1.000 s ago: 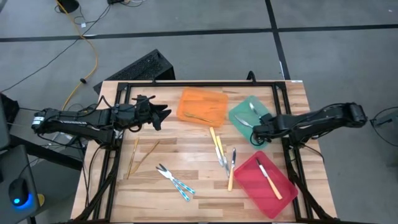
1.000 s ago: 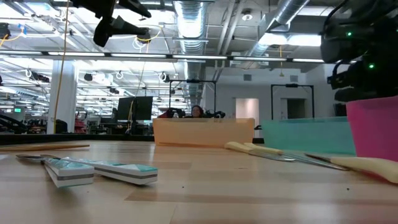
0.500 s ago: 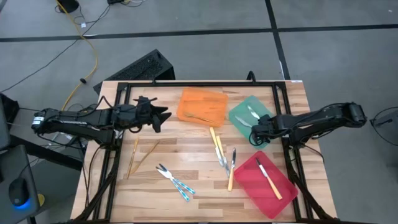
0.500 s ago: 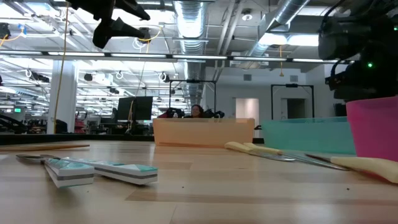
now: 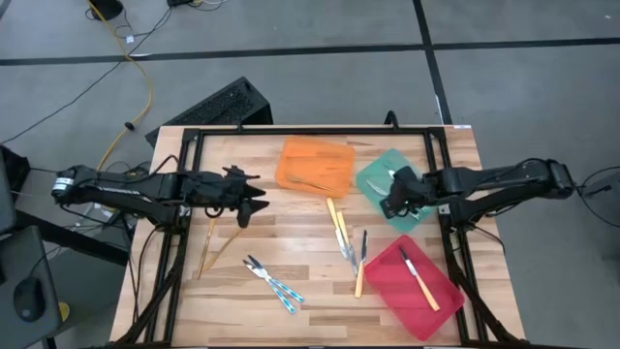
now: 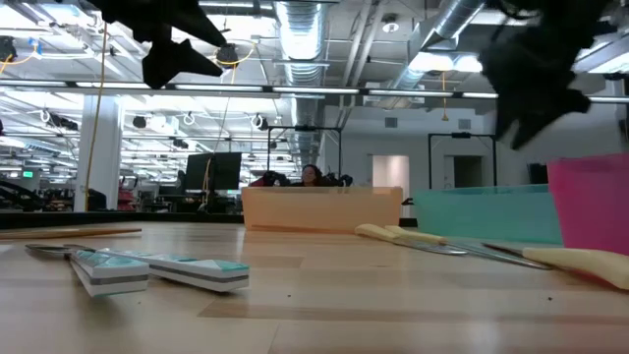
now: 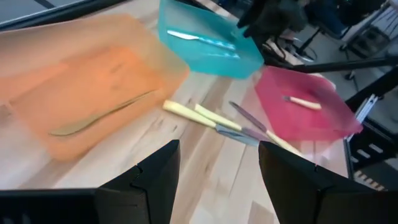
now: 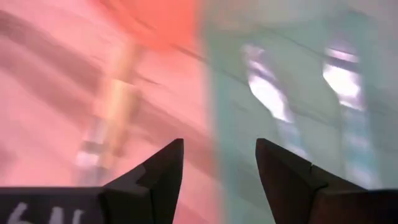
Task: Sort silverware by color (type)
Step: Put the middle yellow knife into the red bin
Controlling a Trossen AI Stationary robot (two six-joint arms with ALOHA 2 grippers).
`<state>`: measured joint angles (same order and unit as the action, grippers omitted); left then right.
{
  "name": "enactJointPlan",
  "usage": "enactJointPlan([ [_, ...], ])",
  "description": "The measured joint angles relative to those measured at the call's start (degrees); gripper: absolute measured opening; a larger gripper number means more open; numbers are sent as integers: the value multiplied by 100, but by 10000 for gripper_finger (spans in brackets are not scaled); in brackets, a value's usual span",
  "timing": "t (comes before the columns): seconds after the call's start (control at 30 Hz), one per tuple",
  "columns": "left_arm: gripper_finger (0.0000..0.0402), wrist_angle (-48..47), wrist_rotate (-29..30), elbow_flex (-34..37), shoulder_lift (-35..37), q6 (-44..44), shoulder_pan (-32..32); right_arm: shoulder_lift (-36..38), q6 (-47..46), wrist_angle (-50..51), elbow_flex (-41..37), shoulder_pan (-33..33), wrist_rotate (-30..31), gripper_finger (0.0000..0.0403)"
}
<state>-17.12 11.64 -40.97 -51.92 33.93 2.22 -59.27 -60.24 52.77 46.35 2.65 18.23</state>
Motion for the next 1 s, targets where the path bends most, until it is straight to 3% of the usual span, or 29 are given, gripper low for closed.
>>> enactJointPlan([
  [0.2,200,159,326,0,-264,205,54,-655,30,-2002,13,358,-9,215],
  [0.43,200,174,339,0,-322,218,54,-1804,-51,-2860,15,638,-30,205],
  [1.0,200,168,365,0,-322,258,54,-3968,150,-1250,1796,916,-54,203],
])
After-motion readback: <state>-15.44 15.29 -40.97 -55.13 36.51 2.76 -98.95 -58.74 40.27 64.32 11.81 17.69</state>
